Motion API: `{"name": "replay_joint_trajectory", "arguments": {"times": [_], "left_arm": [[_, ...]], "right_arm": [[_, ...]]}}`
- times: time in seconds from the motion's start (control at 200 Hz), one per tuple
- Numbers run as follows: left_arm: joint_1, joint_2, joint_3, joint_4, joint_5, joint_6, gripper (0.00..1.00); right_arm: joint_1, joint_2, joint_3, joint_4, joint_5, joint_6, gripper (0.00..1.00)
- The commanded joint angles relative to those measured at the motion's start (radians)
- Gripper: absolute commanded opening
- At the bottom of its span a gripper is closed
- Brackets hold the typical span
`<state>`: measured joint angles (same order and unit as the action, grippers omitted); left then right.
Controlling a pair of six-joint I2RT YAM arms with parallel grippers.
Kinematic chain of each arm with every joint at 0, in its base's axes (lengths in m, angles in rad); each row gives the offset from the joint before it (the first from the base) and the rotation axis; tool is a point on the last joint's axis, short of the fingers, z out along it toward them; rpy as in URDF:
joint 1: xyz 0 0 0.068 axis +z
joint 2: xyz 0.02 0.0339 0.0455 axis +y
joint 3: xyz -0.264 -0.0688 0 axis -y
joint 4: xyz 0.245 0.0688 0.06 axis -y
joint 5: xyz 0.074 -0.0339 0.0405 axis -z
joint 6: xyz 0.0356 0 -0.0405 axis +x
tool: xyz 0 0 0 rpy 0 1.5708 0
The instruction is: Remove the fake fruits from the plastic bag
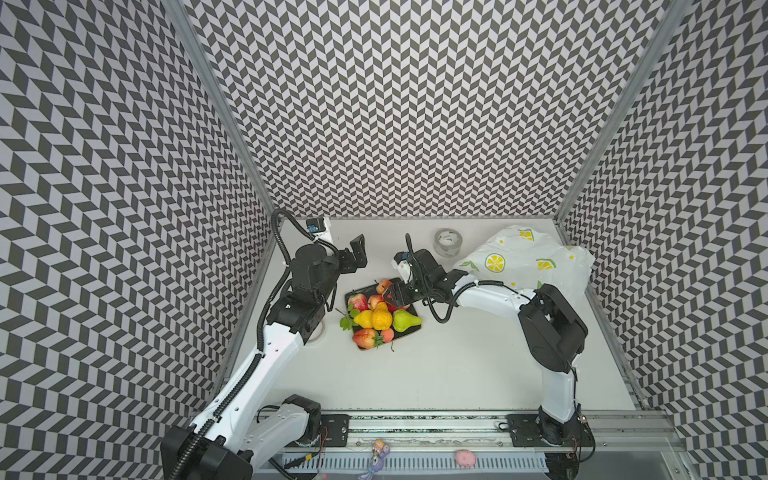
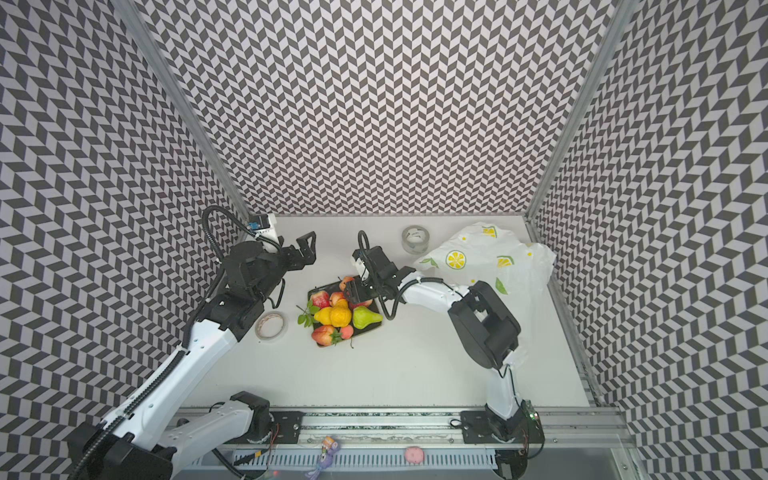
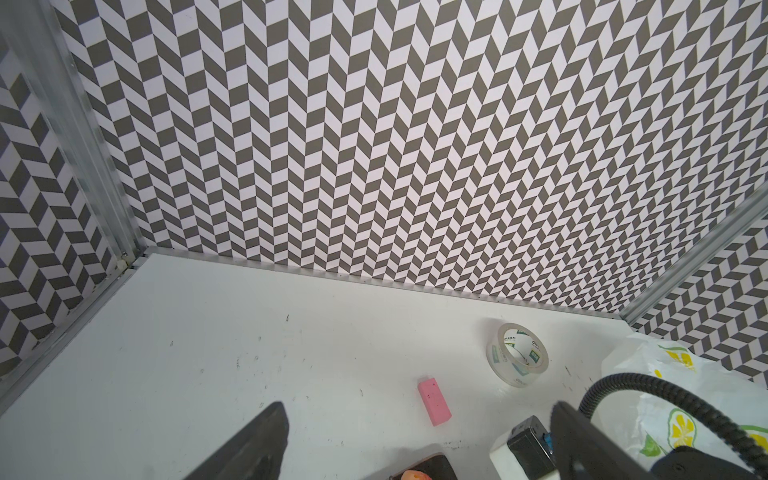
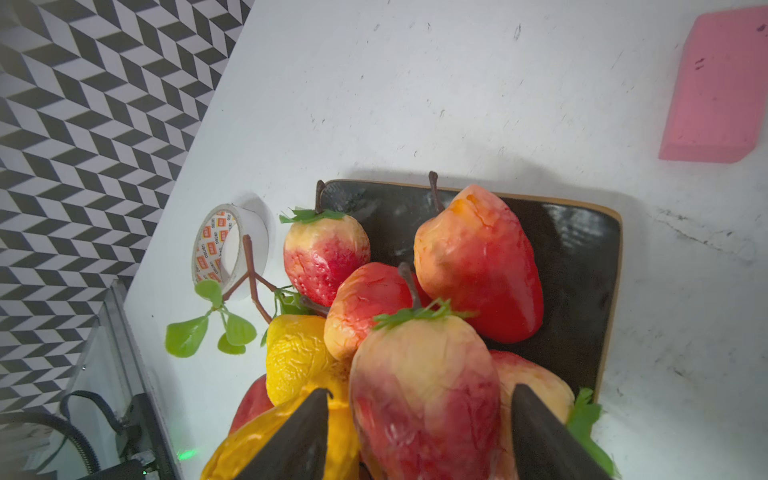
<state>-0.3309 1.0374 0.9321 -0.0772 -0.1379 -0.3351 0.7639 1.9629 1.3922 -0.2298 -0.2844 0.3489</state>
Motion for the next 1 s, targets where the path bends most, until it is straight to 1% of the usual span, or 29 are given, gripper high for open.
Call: {"name": "replay_joint_trajectory", "arguments": {"times": [0.0, 0.175, 0.315, 0.411, 0.501, 0.586, 0.651, 0.736, 0.771, 0.891, 0.996], "left_arm": [[0.008, -0.014, -0.004, -0.004, -0.015, -0.015, 0.98], [0.007, -0.013, -0.002, -0.004, -0.016, -0.014, 0.98], [0.009, -0.007, -0.012, -0.002, -0.033, -0.013, 0.98], [0.018, -0.003, -0.029, 0.005, -0.056, -0.02, 0.98], [0.033, -0.006, -0.052, 0.017, -0.097, -0.021, 0.98], [0.058, -0.014, -0.084, 0.032, -0.143, -0.031, 0.97], [0.082, -0.024, -0.118, 0.048, -0.188, -0.033, 0.97], [0.123, -0.039, -0.172, 0.065, -0.251, -0.043, 0.99], [0.144, -0.049, -0.202, 0.076, -0.277, -0.042, 0.99], [0.203, -0.068, -0.312, 0.123, -0.379, -0.035, 0.99], [0.239, -0.081, -0.415, 0.202, -0.415, -0.014, 0.99]], "right_arm": [[0.008, -0.018, 0.033, 0.05, 0.017, 0.011, 0.73], [0.006, -0.065, 0.048, 0.04, 0.047, 0.001, 0.76], [-0.011, -0.173, 0.034, 0.044, 0.092, -0.021, 0.76], [-0.033, -0.292, -0.031, 0.05, 0.187, -0.052, 0.76], [-0.075, -0.437, -0.152, 0.095, 0.296, -0.088, 0.75], [-0.155, -0.588, -0.3, 0.161, 0.365, -0.111, 0.75], [-0.233, -0.701, -0.428, 0.229, 0.445, -0.119, 0.75], [-0.353, -0.843, -0.586, 0.307, 0.523, -0.141, 0.72], [-0.403, -0.883, -0.637, 0.336, 0.552, -0.142, 0.72], [-0.541, -0.961, -0.806, 0.453, 0.628, -0.165, 0.75], [-0.613, -0.964, -0.912, 0.588, 0.621, -0.198, 0.78]]}}
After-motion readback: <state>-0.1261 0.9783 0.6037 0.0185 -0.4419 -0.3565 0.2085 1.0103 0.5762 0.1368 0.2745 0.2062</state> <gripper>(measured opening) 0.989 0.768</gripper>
